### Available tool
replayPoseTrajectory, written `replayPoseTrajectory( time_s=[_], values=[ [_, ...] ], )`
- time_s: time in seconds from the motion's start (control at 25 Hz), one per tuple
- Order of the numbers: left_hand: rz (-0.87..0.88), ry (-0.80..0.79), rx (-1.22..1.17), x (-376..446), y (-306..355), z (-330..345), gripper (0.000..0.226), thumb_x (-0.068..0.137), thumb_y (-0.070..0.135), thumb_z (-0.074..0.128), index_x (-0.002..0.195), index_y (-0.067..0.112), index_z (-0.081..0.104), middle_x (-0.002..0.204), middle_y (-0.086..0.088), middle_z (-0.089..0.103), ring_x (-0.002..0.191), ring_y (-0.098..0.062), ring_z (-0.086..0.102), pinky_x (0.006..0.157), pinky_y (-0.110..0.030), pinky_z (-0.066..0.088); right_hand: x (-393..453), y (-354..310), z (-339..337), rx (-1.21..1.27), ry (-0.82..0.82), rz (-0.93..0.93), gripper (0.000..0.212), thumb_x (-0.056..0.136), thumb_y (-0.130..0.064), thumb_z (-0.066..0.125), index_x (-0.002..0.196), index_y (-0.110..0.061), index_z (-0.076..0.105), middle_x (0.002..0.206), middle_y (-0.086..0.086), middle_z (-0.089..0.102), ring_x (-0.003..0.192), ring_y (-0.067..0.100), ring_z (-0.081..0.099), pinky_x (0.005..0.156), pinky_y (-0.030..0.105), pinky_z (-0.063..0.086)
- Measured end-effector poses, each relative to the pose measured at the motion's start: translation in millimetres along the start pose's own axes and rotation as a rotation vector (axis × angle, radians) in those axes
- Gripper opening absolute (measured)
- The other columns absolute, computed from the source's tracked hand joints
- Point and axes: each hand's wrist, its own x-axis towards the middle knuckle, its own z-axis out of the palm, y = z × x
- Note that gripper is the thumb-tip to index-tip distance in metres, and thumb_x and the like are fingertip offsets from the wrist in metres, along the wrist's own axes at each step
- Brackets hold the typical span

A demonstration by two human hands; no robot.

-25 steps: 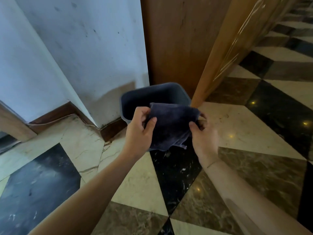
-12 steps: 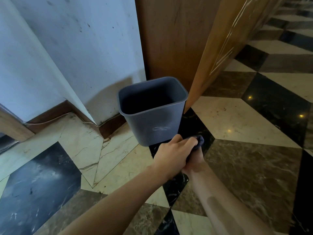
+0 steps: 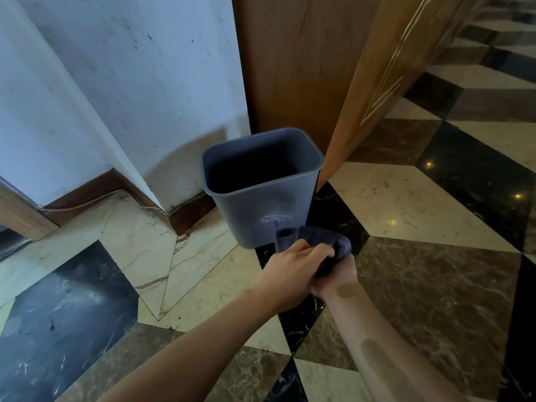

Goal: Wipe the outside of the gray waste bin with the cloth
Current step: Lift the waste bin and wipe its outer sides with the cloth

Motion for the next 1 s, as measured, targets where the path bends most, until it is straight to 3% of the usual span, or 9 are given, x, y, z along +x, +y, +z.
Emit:
replayPoseTrajectory(
  time_s=[0.12,0.24,0.32,0.4,0.56,0.68,0.84,0.92,1.0],
  values=[
    [0.040,-0.060,-0.007,0.5,-8.0,-0.4,0.023,0.094,0.026,0.048,0.116,0.027,0.043,0.102,0.001,0.062,0.087,-0.010,0.044,0.055,-0.038,0.051,1.6,-2.9,-3.9,0.031,-0.105,-0.062,0.064,0.099,-0.055,0.031,0.090,-0.002,0.066,0.079,0.021,0.072,0.087,0.033,0.063,0.074,0.037,0.049],
    [0.065,0.067,0.080,5.7,-35.5,-11.9,0.031,0.096,0.041,0.040,0.118,0.022,0.051,0.128,0.003,0.060,0.111,-0.018,0.050,0.078,-0.040,0.050,2.1,-9.5,-5.6,0.020,-0.172,-0.015,0.076,0.090,-0.074,0.034,0.114,-0.010,0.066,0.107,0.028,0.070,0.105,0.044,0.060,0.078,0.051,0.048],
    [-0.106,0.210,0.295,15.6,-71.6,-26.0,0.037,0.094,0.041,0.044,0.121,0.018,0.053,0.139,-0.003,0.051,0.126,-0.026,0.042,0.096,-0.047,0.042,3.9,-16.2,-10.4,0.050,-0.169,-0.027,0.072,0.089,-0.075,0.036,0.117,-0.016,0.067,0.118,0.024,0.065,0.107,0.046,0.057,0.079,0.057,0.046],
    [-0.329,0.190,0.471,21.3,-111.2,-41.7,0.046,0.093,0.043,0.047,0.131,0.018,0.044,0.147,-0.010,0.039,0.134,-0.035,0.031,0.106,-0.053,0.031,6.3,-20.1,-16.7,0.067,-0.194,-0.045,0.070,0.089,-0.073,0.039,0.124,-0.019,0.066,0.124,0.021,0.063,0.109,0.045,0.057,0.080,0.059,0.045],
    [-0.413,0.038,0.550,26.6,-158.7,-50.4,0.039,0.098,0.044,0.037,0.130,0.021,0.040,0.120,-0.009,0.062,0.116,-0.037,0.053,0.111,-0.060,0.020,6.5,-24.1,-26.3,0.080,-0.232,-0.081,0.072,0.088,-0.073,0.043,0.135,-0.021,0.061,0.132,0.019,0.062,0.114,0.042,0.058,0.078,0.056,0.047],
    [-0.359,-0.020,0.554,34.6,-163.5,-51.5,0.019,0.101,0.036,0.035,0.109,0.022,0.045,0.085,-0.001,0.067,0.092,-0.030,0.065,0.112,-0.055,0.022,3.1,-24.7,-31.4,0.062,-0.274,-0.125,0.069,0.087,-0.072,0.046,0.129,-0.021,0.064,0.118,0.018,0.072,0.101,0.040,0.070,0.070,0.052,0.054],
    [-0.311,0.054,0.491,40.8,-159.2,-65.9,0.013,0.101,0.033,0.038,0.091,0.026,0.042,0.085,0.001,0.071,0.091,-0.026,0.067,0.109,-0.049,0.032,-3.7,-28.4,-28.6,-0.007,-0.285,-0.160,0.073,0.082,-0.075,0.051,0.131,-0.022,0.064,0.122,0.016,0.070,0.114,0.039,0.064,0.083,0.055,0.052],
    [-0.277,0.131,0.473,47.7,-148.4,-80.9,0.020,0.100,0.035,0.038,0.081,0.027,0.036,0.079,0.000,0.071,0.079,-0.028,0.068,0.090,-0.045,0.046,-5.2,-30.4,-22.0,-0.025,-0.269,-0.204,0.073,0.080,-0.076,0.053,0.129,-0.023,0.066,0.124,0.015,0.070,0.117,0.039,0.062,0.092,0.057,0.049],
    [-0.237,0.166,0.493,52.2,-139.0,-95.3,0.024,0.099,0.037,0.038,0.078,0.025,0.036,0.072,-0.003,0.068,0.066,-0.032,0.064,0.059,-0.036,0.041,-8.6,-30.2,-15.1,-0.043,-0.275,-0.252,0.069,0.080,-0.077,0.052,0.119,-0.023,0.073,0.122,0.013,0.071,0.117,0.036,0.063,0.096,0.055,0.047]
  ],
)
